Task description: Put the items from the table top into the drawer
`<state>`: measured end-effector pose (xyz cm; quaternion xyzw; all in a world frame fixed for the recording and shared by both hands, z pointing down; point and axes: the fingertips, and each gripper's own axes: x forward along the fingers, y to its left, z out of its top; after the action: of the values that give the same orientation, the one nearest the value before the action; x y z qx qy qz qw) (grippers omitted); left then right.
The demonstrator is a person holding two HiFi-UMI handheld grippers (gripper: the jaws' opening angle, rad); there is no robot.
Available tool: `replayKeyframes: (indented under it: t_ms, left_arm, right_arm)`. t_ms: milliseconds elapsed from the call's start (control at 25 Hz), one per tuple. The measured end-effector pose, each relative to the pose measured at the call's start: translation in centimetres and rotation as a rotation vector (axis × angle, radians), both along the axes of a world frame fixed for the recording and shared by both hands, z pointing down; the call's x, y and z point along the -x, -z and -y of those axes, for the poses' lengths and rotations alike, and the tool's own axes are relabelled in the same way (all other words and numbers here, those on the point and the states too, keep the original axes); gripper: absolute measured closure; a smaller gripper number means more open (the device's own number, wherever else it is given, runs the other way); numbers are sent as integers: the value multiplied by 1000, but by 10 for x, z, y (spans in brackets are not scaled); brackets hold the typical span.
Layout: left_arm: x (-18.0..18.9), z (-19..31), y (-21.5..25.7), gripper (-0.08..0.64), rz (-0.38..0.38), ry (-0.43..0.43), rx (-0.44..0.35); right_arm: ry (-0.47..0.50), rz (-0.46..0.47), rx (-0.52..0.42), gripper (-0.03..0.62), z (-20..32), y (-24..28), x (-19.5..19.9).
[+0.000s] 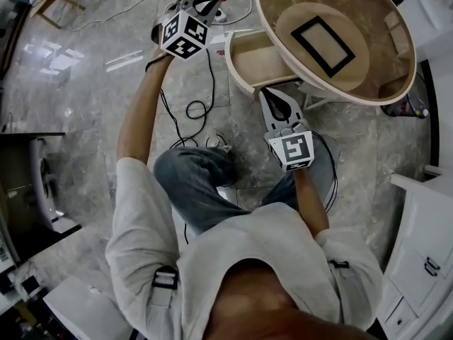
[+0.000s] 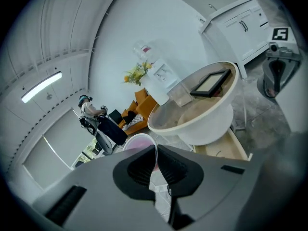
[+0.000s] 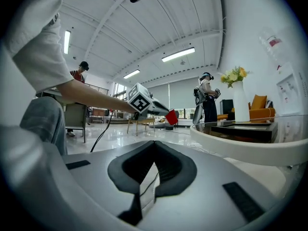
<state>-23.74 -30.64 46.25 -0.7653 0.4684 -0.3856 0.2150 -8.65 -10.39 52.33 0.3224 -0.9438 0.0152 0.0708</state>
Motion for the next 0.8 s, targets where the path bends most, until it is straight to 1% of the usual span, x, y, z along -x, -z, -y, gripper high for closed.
replayKeyframes:
  t_ms: [120, 280, 440, 680, 800]
  left_arm:
    - [11, -8, -23, 534, 3, 21, 40]
    - [0, -14, -61, 534, 21, -1, 102]
    - [-35, -16, -112, 534, 74, -76, 183]
    - [-86, -27, -192, 534, 85, -171, 328]
    - [-110, -33, -225, 534, 94, -216, 383]
  right_arm:
    - [10, -4, 7, 569, -2, -5, 3]
    - [-2, -11, 19, 569, -1, -11, -3]
    - [-29, -16, 34, 569, -2, -17, -12]
    - [-68, -17, 62, 569, -2, -24, -24]
    - [-84, -22, 68, 569, -2, -29, -30]
